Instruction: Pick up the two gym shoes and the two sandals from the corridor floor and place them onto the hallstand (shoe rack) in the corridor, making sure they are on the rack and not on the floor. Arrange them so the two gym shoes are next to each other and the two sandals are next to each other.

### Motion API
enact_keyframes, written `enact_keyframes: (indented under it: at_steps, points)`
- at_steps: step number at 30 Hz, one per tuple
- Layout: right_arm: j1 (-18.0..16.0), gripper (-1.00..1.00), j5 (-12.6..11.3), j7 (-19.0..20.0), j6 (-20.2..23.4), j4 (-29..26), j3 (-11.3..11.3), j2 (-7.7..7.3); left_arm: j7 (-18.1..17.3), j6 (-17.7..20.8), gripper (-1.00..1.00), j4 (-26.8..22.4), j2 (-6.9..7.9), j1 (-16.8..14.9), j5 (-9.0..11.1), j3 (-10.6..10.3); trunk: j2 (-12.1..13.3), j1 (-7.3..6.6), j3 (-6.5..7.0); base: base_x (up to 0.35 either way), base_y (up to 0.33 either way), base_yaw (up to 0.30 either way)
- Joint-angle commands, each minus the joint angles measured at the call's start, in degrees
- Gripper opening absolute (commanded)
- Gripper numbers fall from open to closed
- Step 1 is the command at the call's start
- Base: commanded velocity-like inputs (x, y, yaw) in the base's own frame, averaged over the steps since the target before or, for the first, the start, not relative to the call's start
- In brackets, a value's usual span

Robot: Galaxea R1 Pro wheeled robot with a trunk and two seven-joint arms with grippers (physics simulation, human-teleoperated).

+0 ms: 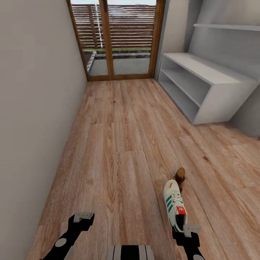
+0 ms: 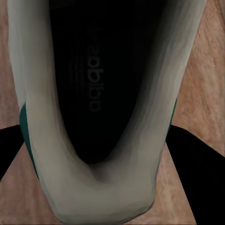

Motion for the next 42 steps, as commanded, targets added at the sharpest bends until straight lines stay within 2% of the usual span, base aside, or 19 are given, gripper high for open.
enact_keyframes:
  at_steps: [1, 9, 12, 17, 21, 42]
  points:
    - [0.0, -1.0, 0.3, -0.2, -0.7, 0.8, 0.0, 0.0, -0.4, -0.5, 1.0, 0.0, -0.06, 0.4, -0.6, 0.5, 0.0, -0.03, 0.29, 0.0, 0.0, -0.071]
    - [0.0, -1.0, 0.4, 0.0, -9.9, 9.2, 0.0, -0.06, 0.1, -1.9, 1.0, 0.0, -0.06, 4.8, -0.5, 2.8, 0.1, -0.24, 2.78, 0.0, 0.0, -0.064]
    - [0.0, -1.0, 0.4, -0.1, -12.5, 11.9, 0.0, 0.07, 0.1, -5.7, 1.0, 0.4, 0.16, 7.3, -0.6, 5.7, 0.2, -0.32, 3.55, 0.0, 0.0, -0.011]
    - [0.0, -1.0, 0.4, -0.1, -12.9, 12.2, 0.0, 0.29, 0.1, -6.7, 1.0, 0.6, 0.27, 7.9, -0.7, 6.9, 0.2, -0.45, 4.68, 0.0, 0.0, -0.001]
    - [0.1, -1.0, 0.4, -0.1, -13.1, 12.4, 0.0, 0.39, 0.2, -6.9, 1.0, 0.8, 0.45, 8.9, -0.6, 7.0, 1.8, -1.33, 5.48, 0.0, 0.0, 0.0]
    - [0.1, -1.0, 0.5, -0.1, -13.2, 14.6, 0.0, 0.42, 0.2, -7.0, 1.0, 1.7, 0.46, 9.4, -0.5, 7.1, 10.2, -5.94, 11.01, 0.0, 0.0, 0.0]
